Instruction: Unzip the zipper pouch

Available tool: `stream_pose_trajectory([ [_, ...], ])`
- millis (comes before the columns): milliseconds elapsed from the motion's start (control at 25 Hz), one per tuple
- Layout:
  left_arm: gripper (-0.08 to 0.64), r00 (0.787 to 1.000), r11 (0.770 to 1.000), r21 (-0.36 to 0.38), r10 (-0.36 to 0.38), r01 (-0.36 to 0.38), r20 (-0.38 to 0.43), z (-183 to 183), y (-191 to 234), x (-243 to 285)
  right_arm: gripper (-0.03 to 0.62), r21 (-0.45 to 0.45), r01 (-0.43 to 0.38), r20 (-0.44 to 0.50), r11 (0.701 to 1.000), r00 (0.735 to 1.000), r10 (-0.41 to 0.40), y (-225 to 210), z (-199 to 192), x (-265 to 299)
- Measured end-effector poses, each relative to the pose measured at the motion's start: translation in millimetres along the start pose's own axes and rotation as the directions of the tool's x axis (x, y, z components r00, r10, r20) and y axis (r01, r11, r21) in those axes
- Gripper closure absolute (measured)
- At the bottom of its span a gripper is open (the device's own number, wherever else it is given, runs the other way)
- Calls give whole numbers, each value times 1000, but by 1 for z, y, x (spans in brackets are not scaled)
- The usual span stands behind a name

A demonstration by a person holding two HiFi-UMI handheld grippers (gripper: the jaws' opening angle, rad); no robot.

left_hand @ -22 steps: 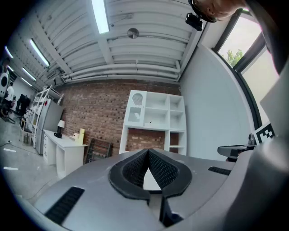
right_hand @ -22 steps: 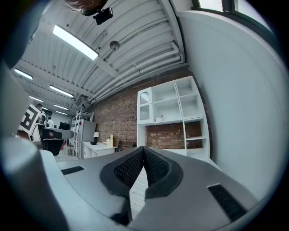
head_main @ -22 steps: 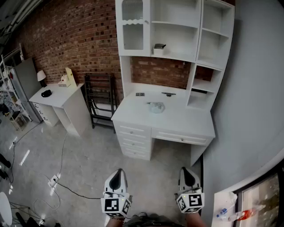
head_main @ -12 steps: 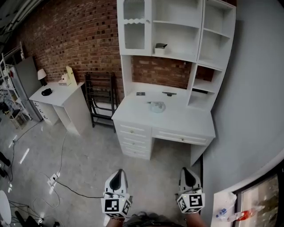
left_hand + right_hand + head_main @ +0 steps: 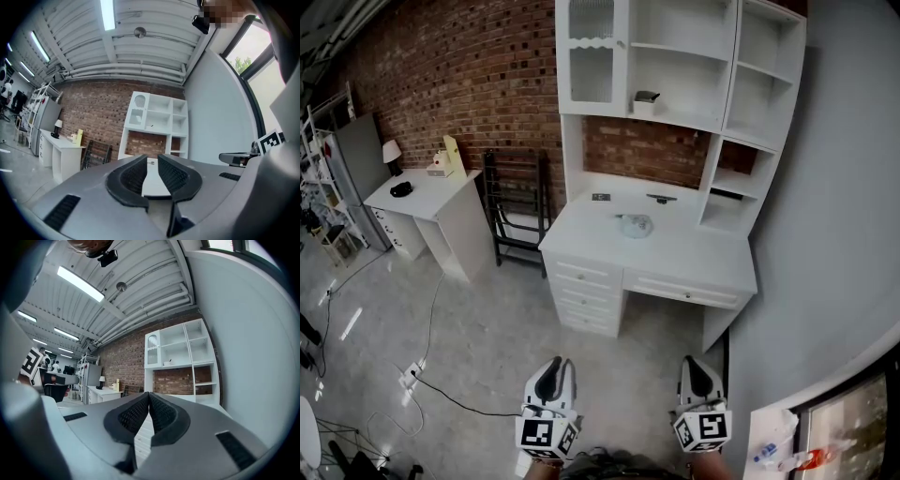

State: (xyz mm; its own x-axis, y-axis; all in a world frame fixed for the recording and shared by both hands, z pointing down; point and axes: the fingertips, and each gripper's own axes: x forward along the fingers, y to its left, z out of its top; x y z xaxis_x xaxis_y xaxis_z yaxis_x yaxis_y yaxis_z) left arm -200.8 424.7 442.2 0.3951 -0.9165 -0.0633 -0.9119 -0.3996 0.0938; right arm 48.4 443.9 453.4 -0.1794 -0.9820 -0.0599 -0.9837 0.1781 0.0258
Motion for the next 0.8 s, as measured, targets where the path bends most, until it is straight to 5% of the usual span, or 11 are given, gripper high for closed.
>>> stream_pose_trajectory([
  [80,378,1000,1000,-10,-22,22,-8,-1,-4,4,579,-2,-19,-2,1000,1000,19,2,0,2],
  [120,312,999,999,-11,-31,30,-10,-1,-6,6,537,-1,-41,-2,999,999,41,5,1,4],
  [160,256,999,999,-9,-39,39,-11,-1,-7,8,428,3,-63,-1,998,998,63,8,2,7],
  [280,142,998,998,2,-66,66,-12,-2,-12,13,223,9,-103,-3,995,995,103,13,1,13],
  [480,-9,995,996,30,-89,90,-39,-9,-18,21,27,20,-94,22,995,995,94,9,1,20],
  [800,-12,995,996,32,-81,82,-51,-14,-13,36,17,32,-85,25,996,996,84,-5,-2,37],
])
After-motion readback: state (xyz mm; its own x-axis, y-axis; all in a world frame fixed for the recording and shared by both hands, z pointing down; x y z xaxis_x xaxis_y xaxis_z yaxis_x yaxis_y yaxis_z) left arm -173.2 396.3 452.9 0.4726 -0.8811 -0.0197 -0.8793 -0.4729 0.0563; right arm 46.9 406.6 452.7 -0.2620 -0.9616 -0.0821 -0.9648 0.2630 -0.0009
